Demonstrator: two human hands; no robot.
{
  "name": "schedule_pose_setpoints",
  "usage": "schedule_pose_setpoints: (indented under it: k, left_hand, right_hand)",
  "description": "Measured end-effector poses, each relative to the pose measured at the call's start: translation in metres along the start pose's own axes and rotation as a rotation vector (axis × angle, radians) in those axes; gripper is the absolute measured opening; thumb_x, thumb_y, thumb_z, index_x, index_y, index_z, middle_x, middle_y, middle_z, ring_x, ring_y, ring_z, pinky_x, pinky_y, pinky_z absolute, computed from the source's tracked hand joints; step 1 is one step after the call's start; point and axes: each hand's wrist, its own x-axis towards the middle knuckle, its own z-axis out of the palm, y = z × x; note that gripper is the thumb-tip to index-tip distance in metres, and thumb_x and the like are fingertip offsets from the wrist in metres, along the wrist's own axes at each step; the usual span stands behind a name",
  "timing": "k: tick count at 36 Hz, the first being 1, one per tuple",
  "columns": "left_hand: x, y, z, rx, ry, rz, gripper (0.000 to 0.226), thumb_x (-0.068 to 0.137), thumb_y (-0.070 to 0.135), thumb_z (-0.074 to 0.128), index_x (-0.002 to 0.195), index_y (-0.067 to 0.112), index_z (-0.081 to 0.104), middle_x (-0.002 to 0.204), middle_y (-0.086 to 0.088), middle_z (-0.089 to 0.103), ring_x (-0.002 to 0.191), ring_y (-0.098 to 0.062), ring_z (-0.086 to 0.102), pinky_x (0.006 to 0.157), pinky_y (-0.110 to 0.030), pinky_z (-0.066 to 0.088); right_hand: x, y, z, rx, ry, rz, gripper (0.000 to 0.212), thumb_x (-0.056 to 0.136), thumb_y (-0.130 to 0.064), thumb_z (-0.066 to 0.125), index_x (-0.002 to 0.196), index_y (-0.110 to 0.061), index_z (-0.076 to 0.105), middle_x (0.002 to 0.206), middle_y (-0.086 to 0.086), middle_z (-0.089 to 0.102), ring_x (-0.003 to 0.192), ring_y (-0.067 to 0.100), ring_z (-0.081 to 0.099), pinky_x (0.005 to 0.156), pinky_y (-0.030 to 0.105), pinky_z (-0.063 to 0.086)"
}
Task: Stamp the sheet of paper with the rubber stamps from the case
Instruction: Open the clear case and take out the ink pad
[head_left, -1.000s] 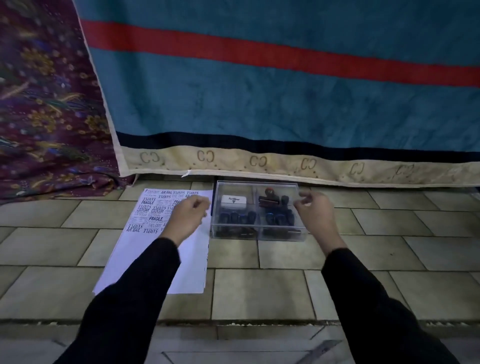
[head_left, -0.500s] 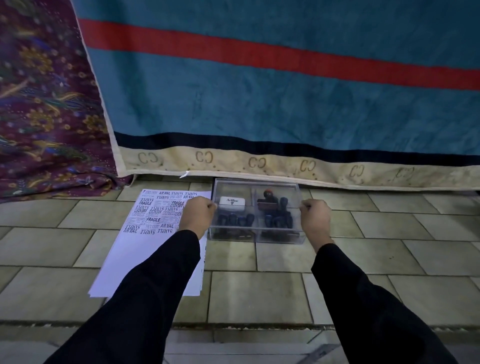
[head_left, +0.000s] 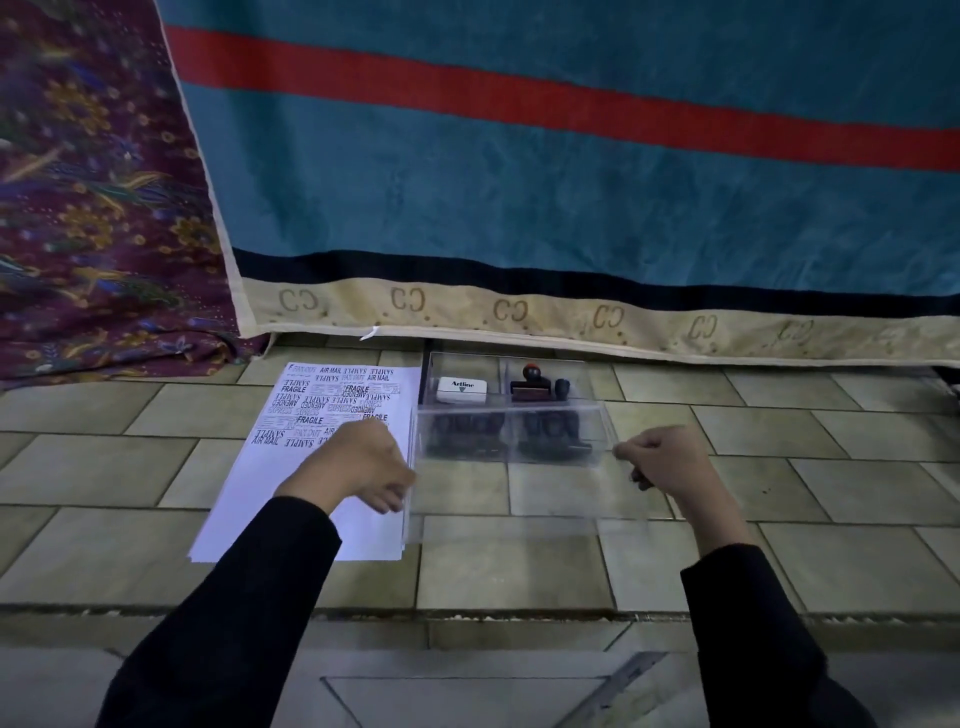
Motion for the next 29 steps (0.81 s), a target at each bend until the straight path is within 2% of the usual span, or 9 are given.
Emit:
schedule_pose_setpoints:
  k: [2,5,10,13,17,21,25,29]
  left_hand:
    - [-0.005,-0.009,0.007,0.014,-0.073,-0.030,0.018,0.082,0.008,0.072,0.084,-0.009,0.069,0.070,-0.016,0.072,0.058,-0.019,0.071,0.057,-0.028,0.060]
    - [-0.006,-0.022,0.018,0.028,-0.131,-0.063,0.015,0.080,0.008,0.074,0.075,-0.005,0.067,0.063,-0.013,0.070,0.058,-0.021,0.071,0.056,-0.028,0.058]
    - [0.001,-0.030,0.034,0.040,-0.066,-0.075,0.017,0.079,0.003,0.066,0.063,0.001,0.062,0.049,-0.007,0.066,0.054,-0.021,0.070,0.051,-0.026,0.056]
    - [0.003,-0.031,0.040,0.020,0.001,-0.056,0.013,0.079,0.002,0.067,0.067,-0.001,0.061,0.053,-0.010,0.067,0.051,-0.020,0.069,0.049,-0.026,0.056]
    - [0.006,-0.032,0.043,0.007,0.061,-0.050,0.011,0.077,0.000,0.070,0.074,-0.002,0.060,0.060,-0.015,0.067,0.048,-0.020,0.068,0.048,-0.027,0.055]
    - [0.009,-0.032,0.045,0.034,0.081,-0.044,0.013,0.077,0.000,0.069,0.070,0.000,0.059,0.061,-0.016,0.068,0.050,-0.021,0.069,0.053,-0.030,0.059]
    - [0.014,-0.032,0.047,0.043,0.134,-0.032,0.011,0.075,-0.002,0.067,0.066,-0.002,0.061,0.064,-0.020,0.069,0.050,-0.023,0.069,0.056,-0.035,0.061]
    - [0.016,-0.028,0.048,0.098,0.162,-0.020,0.005,0.074,-0.003,0.061,0.070,-0.003,0.062,0.062,-0.018,0.069,0.050,-0.022,0.069,0.056,-0.035,0.061]
  right_hand:
    - [-0.008,0.008,-0.003,-0.008,-0.072,0.068,0.021,0.076,-0.007,0.072,0.059,0.002,0.066,0.041,0.007,0.057,0.036,0.016,0.052,0.043,0.022,0.045]
    - [-0.016,0.017,-0.001,-0.076,-0.176,0.175,0.022,0.074,-0.004,0.072,0.056,0.001,0.062,0.038,0.007,0.057,0.035,0.017,0.055,0.041,0.021,0.046]
    - [-0.020,0.027,0.011,-0.133,-0.196,0.272,0.030,0.072,-0.001,0.069,0.045,-0.001,0.056,0.032,0.006,0.054,0.036,0.022,0.056,0.044,0.025,0.049]
    - [-0.021,0.030,0.017,-0.165,-0.180,0.303,0.025,0.071,-0.004,0.067,0.047,0.000,0.061,0.033,0.006,0.058,0.032,0.018,0.058,0.040,0.022,0.049]
    - [-0.021,0.029,0.024,-0.203,-0.154,0.311,0.022,0.070,-0.007,0.066,0.048,-0.002,0.065,0.033,0.002,0.059,0.031,0.013,0.060,0.033,0.013,0.042]
    - [-0.019,0.027,0.027,-0.229,-0.141,0.307,0.023,0.072,-0.007,0.064,0.049,-0.003,0.065,0.032,0.000,0.058,0.031,0.011,0.059,0.033,0.010,0.038]
    - [-0.016,0.028,0.030,-0.245,-0.107,0.276,0.021,0.069,-0.007,0.064,0.049,-0.004,0.068,0.036,0.001,0.060,0.034,0.012,0.060,0.039,0.014,0.044]
    - [-0.013,0.028,0.032,-0.255,-0.084,0.242,0.018,0.070,-0.007,0.063,0.054,-0.001,0.070,0.040,0.004,0.061,0.036,0.014,0.059,0.047,0.017,0.051]
